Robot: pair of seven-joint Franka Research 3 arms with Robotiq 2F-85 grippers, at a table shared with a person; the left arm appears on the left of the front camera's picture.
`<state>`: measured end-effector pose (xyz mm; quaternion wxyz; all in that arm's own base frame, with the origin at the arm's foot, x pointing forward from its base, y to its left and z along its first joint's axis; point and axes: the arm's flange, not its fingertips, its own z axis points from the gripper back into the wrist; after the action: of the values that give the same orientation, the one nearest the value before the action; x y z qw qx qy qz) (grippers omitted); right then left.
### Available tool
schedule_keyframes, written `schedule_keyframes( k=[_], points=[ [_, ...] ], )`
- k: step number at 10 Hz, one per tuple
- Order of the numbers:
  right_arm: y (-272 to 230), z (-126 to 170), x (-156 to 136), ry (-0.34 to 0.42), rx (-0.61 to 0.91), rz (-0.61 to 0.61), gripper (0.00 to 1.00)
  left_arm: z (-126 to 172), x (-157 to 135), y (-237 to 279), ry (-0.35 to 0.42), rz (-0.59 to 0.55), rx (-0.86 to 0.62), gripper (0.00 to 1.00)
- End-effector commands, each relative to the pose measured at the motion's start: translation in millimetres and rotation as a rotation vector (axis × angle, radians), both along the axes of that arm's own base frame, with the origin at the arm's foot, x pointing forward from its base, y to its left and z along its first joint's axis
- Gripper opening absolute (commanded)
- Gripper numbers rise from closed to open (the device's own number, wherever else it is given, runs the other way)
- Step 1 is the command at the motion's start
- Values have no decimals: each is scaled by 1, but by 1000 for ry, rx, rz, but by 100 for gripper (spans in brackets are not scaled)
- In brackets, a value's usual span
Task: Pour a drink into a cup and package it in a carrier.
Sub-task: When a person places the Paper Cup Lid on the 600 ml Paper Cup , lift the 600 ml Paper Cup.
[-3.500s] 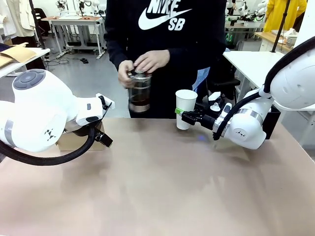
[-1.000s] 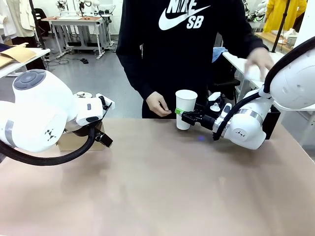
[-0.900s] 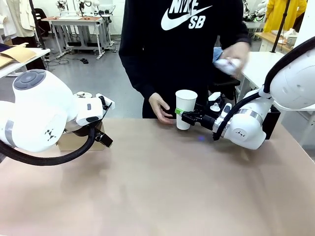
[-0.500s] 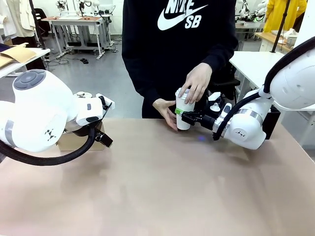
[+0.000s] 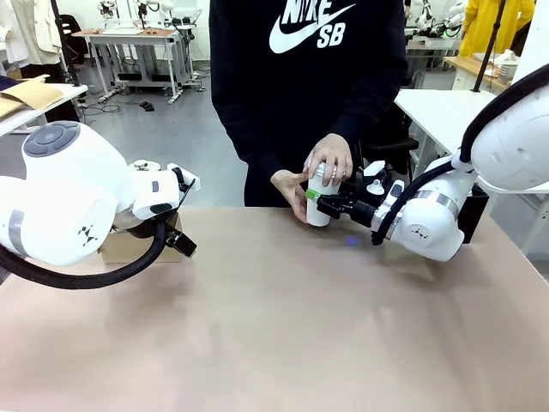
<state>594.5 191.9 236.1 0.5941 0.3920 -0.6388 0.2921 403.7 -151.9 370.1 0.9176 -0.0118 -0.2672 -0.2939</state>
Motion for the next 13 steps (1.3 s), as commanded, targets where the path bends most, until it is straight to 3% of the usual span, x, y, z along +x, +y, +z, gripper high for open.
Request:
schedule_keyframes(
  k=[1,13],
  points=[
    [4,3,-1,-10,2,8,80,0,0,0,0,0,-2,100],
    [4,3,-1,-10,2,8,80,0,0,0,0,0,-2,100]
  ],
)
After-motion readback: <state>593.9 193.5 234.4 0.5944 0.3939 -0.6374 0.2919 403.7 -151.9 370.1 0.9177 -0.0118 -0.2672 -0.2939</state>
